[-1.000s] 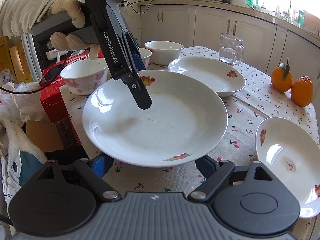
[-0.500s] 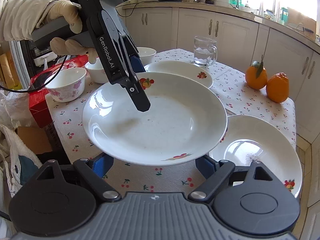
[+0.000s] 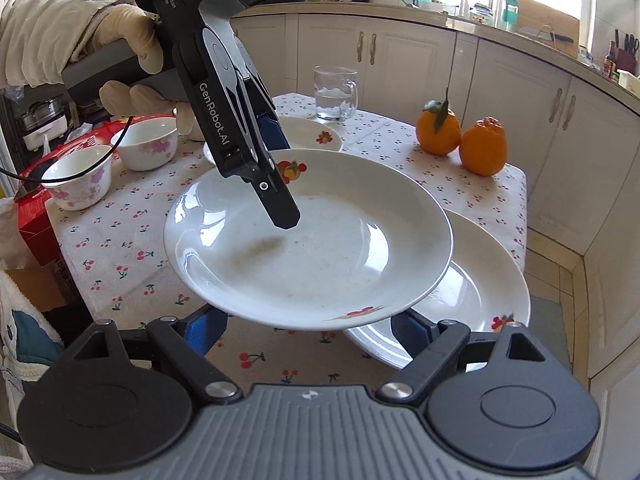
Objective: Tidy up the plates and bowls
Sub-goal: 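Lift the fruit-decal plate with the left tool and carry it over the stained plate, then lower the fruit-decal plate onto the stained plate and open the left tool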
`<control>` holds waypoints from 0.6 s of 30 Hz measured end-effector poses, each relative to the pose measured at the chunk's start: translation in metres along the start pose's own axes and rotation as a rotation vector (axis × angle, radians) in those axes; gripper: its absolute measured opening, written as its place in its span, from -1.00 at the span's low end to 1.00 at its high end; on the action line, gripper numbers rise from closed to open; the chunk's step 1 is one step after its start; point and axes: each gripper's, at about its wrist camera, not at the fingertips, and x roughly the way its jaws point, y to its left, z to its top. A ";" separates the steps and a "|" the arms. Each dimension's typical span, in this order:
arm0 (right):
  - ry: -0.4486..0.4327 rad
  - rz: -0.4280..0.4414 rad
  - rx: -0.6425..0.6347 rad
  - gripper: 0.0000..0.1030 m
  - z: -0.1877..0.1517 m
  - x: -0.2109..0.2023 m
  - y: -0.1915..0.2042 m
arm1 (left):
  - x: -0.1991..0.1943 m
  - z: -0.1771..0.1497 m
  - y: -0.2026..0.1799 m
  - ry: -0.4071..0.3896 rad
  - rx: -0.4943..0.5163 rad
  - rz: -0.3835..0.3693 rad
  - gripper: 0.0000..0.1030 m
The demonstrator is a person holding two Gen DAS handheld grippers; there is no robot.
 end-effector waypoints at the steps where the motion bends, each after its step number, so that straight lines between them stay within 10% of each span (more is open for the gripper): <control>1: 0.003 -0.007 0.008 0.78 -0.001 -0.001 -0.002 | 0.003 0.003 -0.001 0.002 0.007 -0.006 0.48; 18: 0.017 -0.107 0.110 0.78 -0.017 -0.013 -0.033 | 0.041 0.051 -0.013 0.012 0.082 -0.061 0.48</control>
